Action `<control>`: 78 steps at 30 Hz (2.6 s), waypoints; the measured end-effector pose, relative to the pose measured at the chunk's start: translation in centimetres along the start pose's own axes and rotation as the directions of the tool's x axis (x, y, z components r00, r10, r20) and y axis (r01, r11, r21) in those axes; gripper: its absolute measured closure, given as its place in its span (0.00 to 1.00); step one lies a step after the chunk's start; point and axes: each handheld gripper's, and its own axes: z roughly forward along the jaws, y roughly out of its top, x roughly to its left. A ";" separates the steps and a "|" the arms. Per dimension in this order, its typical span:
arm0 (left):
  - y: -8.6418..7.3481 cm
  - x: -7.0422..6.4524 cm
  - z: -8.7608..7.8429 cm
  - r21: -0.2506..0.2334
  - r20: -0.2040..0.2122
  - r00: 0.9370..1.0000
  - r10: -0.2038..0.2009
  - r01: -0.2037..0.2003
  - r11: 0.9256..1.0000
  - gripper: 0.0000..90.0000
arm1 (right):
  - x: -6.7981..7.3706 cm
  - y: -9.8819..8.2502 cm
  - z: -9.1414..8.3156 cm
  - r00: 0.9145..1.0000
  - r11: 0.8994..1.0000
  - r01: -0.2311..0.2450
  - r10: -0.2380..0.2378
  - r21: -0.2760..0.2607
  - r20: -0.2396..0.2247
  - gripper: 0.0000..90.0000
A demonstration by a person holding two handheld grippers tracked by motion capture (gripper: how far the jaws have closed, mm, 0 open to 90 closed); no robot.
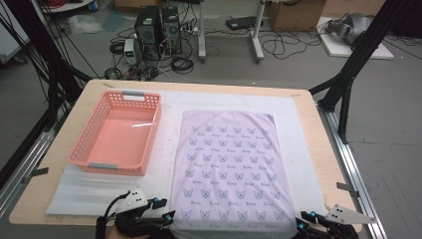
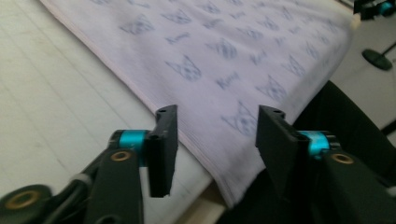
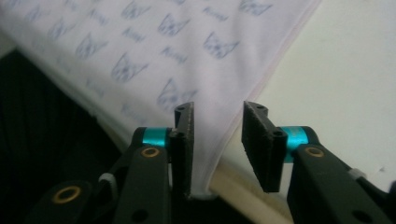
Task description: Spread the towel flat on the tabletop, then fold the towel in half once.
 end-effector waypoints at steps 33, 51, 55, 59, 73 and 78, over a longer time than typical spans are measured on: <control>7.8 6.3 7.7 -0.196 -0.078 0.997 0.010 -0.025 0.980 0.23 | -6.9 7.8 8.3 0.988 0.992 0.013 0.006 -0.123 0.152 0.27; 7.6 6.6 7.5 -0.194 -0.081 0.997 -0.004 -0.011 0.981 0.23 | -6.6 8.4 8.4 0.987 0.988 0.031 -0.007 -0.152 0.159 0.23; 7.6 6.8 7.4 -0.192 -0.091 0.996 -0.010 -0.008 0.981 0.23 | -6.6 8.4 8.4 0.988 0.988 0.026 -0.002 -0.153 0.155 0.23; 7.7 6.6 7.5 -0.188 -0.084 0.996 -0.006 -0.010 0.982 0.24 | -6.7 8.4 8.5 0.988 0.988 0.026 -0.003 -0.149 0.152 0.23; 10.3 6.4 9.1 -0.178 -0.089 0.996 -0.014 -0.003 0.984 0.25 | -8.0 9.5 9.0 0.993 0.989 0.002 0.016 -0.150 0.118 0.23; 11.7 7.0 10.2 -0.157 -0.113 0.994 -0.016 -0.002 0.988 0.26 | -8.9 10.6 9.7 0.995 0.990 -0.002 0.017 -0.139 0.103 0.23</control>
